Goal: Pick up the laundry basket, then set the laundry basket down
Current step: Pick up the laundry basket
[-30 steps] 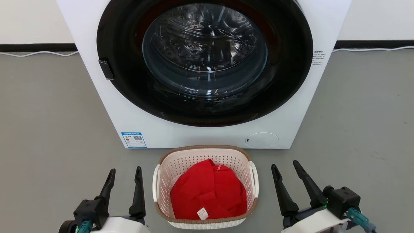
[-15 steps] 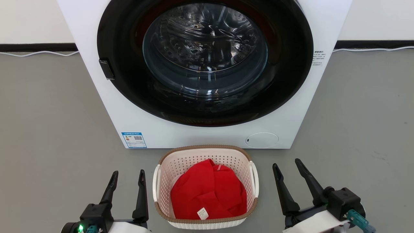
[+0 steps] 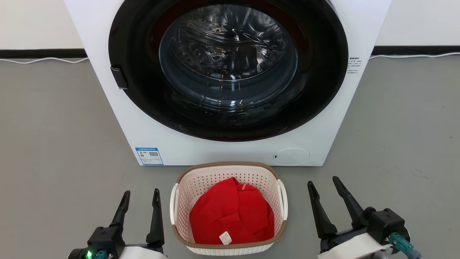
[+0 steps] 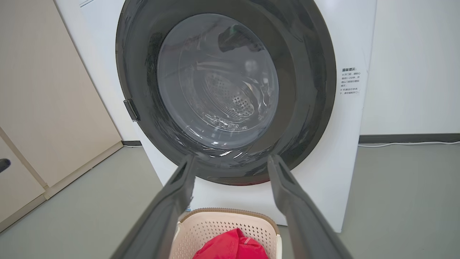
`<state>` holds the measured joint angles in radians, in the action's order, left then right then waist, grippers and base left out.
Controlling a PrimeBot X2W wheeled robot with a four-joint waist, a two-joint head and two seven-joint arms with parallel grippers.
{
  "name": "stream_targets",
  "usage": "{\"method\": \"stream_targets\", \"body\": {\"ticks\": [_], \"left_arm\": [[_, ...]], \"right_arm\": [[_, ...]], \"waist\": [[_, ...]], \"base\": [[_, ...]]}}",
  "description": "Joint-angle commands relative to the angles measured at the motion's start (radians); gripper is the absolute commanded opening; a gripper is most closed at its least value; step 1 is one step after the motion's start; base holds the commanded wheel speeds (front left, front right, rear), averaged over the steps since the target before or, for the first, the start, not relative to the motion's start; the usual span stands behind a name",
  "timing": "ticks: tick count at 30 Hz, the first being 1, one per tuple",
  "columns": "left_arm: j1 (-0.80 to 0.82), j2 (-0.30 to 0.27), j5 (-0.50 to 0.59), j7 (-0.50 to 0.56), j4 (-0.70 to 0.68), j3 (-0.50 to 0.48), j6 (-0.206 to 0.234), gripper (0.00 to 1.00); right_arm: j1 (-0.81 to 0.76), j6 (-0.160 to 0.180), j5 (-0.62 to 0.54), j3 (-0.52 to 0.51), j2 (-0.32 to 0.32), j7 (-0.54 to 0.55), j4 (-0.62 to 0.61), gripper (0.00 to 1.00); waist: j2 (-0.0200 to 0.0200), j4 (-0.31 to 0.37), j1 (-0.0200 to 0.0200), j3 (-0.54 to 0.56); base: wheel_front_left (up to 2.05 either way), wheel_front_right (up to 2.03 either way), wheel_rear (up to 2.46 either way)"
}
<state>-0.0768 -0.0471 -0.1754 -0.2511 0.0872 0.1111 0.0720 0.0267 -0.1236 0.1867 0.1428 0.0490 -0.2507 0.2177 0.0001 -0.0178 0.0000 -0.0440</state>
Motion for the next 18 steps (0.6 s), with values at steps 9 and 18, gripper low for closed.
{"method": "stream_targets", "body": {"ticks": [9, 18], "left_arm": [[0.02, -0.003, -0.009, -0.011, -0.022, -0.029, 0.009, 1.0], [0.02, -0.003, -0.01, -0.011, -0.023, -0.028, 0.009, 1.0]], "right_arm": [[0.047, -0.007, 0.007, 0.022, 0.001, -0.011, -0.012, 1.0], [0.048, -0.007, 0.007, 0.025, 0.001, -0.011, -0.012, 1.0]], "waist": [[-0.0001, 0.001, 0.0, 0.002], [-0.0001, 0.001, 0.0, 0.0]], "base": [[0.0, 0.0, 0.0], [0.0, 0.0, 0.0]]}}
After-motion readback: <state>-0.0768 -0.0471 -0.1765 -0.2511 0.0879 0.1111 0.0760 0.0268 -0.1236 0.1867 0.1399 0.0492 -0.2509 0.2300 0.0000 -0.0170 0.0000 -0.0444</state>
